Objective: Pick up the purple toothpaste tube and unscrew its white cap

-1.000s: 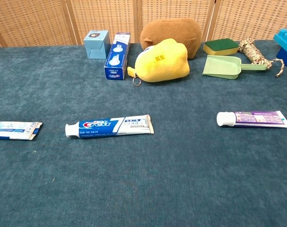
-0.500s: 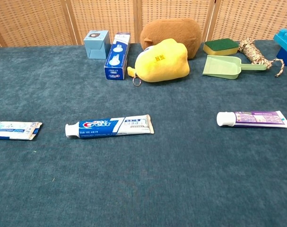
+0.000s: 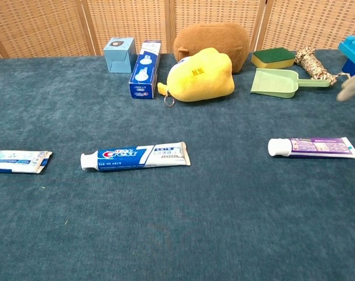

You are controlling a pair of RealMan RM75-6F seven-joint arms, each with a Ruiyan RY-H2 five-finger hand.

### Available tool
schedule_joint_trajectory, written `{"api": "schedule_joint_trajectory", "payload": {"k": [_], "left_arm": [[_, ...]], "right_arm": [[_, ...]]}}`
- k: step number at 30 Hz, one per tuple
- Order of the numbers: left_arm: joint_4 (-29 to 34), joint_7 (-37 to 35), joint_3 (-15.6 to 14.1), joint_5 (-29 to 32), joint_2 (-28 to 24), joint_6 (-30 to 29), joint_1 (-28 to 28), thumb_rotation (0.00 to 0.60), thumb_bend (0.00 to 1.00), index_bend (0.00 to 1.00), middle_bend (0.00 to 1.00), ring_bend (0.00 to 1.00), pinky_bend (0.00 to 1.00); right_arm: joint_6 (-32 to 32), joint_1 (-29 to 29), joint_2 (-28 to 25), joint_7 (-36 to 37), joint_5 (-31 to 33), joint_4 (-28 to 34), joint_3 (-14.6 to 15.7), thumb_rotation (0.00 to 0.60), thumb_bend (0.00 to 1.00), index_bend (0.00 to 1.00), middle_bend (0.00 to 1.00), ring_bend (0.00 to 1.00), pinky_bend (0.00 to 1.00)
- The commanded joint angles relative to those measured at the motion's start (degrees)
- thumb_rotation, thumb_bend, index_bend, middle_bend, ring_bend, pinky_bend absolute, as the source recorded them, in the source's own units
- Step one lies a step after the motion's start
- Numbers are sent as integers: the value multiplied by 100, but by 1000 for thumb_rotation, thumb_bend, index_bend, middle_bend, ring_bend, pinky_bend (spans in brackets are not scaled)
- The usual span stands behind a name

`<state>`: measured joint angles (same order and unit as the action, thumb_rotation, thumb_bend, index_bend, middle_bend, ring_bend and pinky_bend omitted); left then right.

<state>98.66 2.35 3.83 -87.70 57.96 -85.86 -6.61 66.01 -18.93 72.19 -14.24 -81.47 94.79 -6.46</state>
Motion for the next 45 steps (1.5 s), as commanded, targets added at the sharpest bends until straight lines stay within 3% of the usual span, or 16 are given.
{"api": "schedule_joint_trajectory", "payload": {"k": [1, 9, 25, 45], "left_arm": [[66, 22, 34, 14, -72, 66, -56, 600, 387, 239, 130, 122, 148], [135, 23, 48, 83, -120, 200, -137, 600, 387, 236, 125, 122, 147], [175, 17, 0, 85, -164, 176, -117, 600, 387, 234, 120, 122, 148], [104, -54, -46, 120, -150, 122, -57, 600, 387, 230, 115, 121, 147]], "right_arm": [[-213, -198, 241, -178, 147, -210, -69, 478, 325, 253, 168, 120, 241], [-464, -433, 574, -500, 426, -619, -64, 475, 325, 266, 168, 119, 238], [-721, -613, 1006, -254, 637, -1556, 61, 475, 317, 296, 170, 119, 238], [-891, -728, 1227, -132, 753, -1942, 165, 502, 314, 361, 178, 122, 239]]}}
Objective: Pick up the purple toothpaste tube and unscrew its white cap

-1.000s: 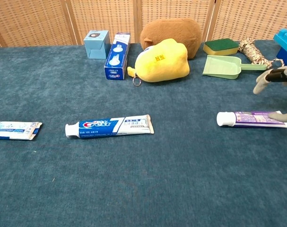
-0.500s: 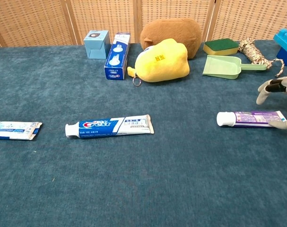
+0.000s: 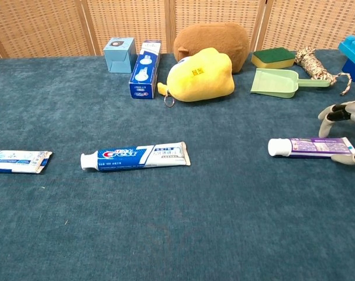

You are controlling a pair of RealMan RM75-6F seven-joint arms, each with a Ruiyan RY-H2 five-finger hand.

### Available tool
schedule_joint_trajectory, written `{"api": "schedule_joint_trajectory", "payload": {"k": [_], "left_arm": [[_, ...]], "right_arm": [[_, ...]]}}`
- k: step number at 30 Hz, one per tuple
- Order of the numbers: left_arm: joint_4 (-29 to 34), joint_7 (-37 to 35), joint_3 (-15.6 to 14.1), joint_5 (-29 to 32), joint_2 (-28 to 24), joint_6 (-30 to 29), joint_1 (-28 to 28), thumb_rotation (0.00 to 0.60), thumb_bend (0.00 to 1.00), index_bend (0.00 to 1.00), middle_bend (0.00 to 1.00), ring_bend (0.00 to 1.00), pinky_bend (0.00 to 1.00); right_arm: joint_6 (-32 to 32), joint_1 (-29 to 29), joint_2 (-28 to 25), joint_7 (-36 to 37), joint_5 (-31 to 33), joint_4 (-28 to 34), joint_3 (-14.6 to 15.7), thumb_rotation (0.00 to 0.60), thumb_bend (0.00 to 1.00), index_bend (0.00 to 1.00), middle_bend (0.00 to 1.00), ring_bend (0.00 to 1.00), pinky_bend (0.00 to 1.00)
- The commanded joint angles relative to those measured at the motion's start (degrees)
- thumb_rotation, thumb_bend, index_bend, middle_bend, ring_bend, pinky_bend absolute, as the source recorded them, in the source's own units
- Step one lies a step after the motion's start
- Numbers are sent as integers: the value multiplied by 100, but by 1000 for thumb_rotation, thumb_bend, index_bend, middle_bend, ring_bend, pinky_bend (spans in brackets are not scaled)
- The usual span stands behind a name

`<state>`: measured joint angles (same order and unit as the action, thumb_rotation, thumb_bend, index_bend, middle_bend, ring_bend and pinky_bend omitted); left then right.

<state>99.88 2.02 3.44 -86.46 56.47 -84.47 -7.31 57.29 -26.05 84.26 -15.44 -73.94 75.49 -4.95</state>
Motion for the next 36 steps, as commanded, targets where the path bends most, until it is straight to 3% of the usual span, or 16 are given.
{"api": "schedule_joint_trajectory", "payload": {"k": [1, 7, 13, 22, 36], "left_arm": [[-29, -37, -12, -12, -5, -35, 25, 600, 387, 229, 115, 121, 147], [-47, -70, -21, -4, -3, -69, 55, 600, 387, 225, 113, 122, 148], [-80, -131, -39, -28, -15, -124, 97, 600, 386, 224, 112, 122, 148], [-130, -234, -73, -60, 4, -199, 167, 600, 387, 218, 111, 121, 147], [-58, -145, -94, -110, 46, -101, 114, 600, 387, 208, 109, 122, 180]], "right_arm": [[-30, -26, 25, -28, 6, -8, 17, 509, 314, 368, 179, 124, 240], [-73, -84, 80, -94, 47, 30, 14, 547, 308, 428, 195, 150, 245], [-159, -188, 122, 18, 99, 180, -66, 600, 328, 580, 320, 268, 278], [-205, -247, -79, 341, 136, 535, -144, 600, 407, 817, 565, 526, 505], [-679, -294, -538, 1544, 93, 744, -113, 600, 495, 937, 714, 701, 723]]}}
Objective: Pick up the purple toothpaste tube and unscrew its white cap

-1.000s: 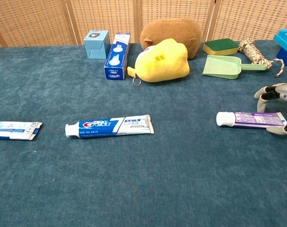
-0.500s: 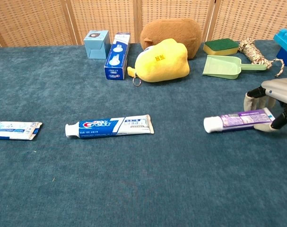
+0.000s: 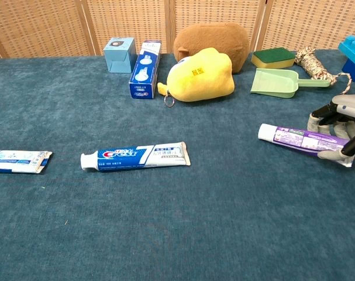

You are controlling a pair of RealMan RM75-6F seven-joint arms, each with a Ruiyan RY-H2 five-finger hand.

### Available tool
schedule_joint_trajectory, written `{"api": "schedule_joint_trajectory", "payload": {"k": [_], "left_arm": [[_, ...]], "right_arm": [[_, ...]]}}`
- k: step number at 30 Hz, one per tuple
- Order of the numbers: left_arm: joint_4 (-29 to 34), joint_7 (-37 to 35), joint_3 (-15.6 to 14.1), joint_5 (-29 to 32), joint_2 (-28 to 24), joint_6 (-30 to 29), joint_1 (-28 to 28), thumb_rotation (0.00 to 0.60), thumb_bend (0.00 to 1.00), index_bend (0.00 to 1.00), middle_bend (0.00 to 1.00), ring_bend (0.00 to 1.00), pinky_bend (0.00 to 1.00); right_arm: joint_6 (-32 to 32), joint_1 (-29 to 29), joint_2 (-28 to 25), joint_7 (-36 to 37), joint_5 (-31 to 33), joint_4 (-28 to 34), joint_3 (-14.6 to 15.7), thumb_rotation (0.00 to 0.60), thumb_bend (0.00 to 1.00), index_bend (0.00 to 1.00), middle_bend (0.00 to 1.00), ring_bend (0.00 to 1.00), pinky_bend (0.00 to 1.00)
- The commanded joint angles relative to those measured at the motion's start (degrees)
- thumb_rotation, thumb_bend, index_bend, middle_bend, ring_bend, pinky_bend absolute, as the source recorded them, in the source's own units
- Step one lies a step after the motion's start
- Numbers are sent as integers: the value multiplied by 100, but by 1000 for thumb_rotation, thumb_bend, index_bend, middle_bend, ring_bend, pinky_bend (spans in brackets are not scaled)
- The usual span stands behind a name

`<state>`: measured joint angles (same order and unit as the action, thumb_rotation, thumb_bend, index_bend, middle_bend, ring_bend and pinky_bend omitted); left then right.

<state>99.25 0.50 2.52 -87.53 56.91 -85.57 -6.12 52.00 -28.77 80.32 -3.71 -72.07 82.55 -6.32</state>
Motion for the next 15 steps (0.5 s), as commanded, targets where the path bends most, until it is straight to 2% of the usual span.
{"api": "schedule_joint_trajectory", "payload": {"k": [1, 9, 15], "left_arm": [[16, 14, -1, -4, 1, 14, -10, 600, 387, 208, 110, 122, 182], [95, 60, 24, 33, -4, 156, -99, 600, 387, 210, 110, 124, 207], [155, 90, 42, 44, -8, 298, -198, 600, 386, 214, 113, 139, 246]], "right_arm": [[-184, -30, -184, 471, -127, 47, 33, 600, 501, 939, 721, 708, 731], [-882, -205, -718, 1827, -491, 280, 166, 600, 518, 955, 763, 772, 764], [-1084, -265, -1041, 2813, -848, 438, 255, 600, 521, 960, 775, 791, 775]]}}
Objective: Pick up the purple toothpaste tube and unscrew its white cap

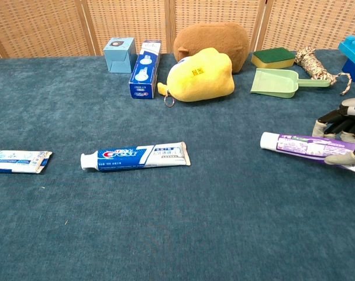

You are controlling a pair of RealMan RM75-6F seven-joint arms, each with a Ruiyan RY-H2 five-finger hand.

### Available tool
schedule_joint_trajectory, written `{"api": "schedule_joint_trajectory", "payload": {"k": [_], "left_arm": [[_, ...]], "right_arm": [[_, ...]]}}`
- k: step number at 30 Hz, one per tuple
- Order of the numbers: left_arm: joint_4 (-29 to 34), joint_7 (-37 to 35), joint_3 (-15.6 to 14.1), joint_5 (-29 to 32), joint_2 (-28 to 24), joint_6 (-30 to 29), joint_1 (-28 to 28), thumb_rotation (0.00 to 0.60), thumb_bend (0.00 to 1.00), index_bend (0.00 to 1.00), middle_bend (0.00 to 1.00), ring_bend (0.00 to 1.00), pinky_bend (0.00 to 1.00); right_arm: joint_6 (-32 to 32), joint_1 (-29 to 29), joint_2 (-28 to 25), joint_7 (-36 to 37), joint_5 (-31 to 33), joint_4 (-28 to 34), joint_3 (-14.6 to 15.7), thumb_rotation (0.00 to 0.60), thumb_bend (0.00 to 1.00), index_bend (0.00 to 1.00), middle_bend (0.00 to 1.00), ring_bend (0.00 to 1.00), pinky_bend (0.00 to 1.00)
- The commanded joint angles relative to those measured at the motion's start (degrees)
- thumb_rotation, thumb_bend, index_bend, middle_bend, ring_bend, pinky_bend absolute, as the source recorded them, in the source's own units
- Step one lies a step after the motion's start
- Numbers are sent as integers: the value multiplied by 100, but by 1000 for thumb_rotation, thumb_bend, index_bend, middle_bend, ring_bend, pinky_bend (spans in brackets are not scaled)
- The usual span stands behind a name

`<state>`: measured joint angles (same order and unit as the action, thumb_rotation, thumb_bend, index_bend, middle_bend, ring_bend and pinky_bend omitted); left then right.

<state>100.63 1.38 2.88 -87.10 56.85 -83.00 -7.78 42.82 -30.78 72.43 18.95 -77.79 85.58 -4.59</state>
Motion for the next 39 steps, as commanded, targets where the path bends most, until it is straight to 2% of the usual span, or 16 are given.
{"api": "schedule_joint_trajectory", "payload": {"k": [1, 13, 20, 26, 35, 39], "left_arm": [[34, 14, 12, -3, -4, 85, -64, 600, 386, 215, 114, 143, 250], [219, 187, 103, -84, 72, 610, -523, 600, 386, 232, 125, 160, 266], [266, 270, 121, -161, 226, 913, -799, 600, 387, 234, 128, 165, 267], [243, 333, 141, -324, 321, 1178, -1087, 600, 386, 227, 123, 163, 266], [401, 286, 234, -278, 529, 1708, -1567, 600, 384, 197, 113, 161, 277], [592, 261, 318, -112, 574, 2020, -1814, 600, 372, 205, 100, 144, 219]], "right_arm": [[-147, -63, -305, 764, -368, 164, 98, 600, 521, 960, 777, 795, 777], [312, -124, -714, 3022, -1320, 301, 368, 600, 524, 960, 785, 811, 791], [646, -246, -887, 4062, -1733, 342, 542, 600, 525, 960, 784, 811, 791], [760, -405, -953, 4482, -1939, 418, 684, 600, 529, 960, 785, 811, 791], [891, -525, -966, 4598, -1953, 691, 793, 600, 533, 960, 784, 811, 792], [884, -593, -957, 4592, -1906, 814, 803, 600, 539, 960, 785, 811, 792]]}}
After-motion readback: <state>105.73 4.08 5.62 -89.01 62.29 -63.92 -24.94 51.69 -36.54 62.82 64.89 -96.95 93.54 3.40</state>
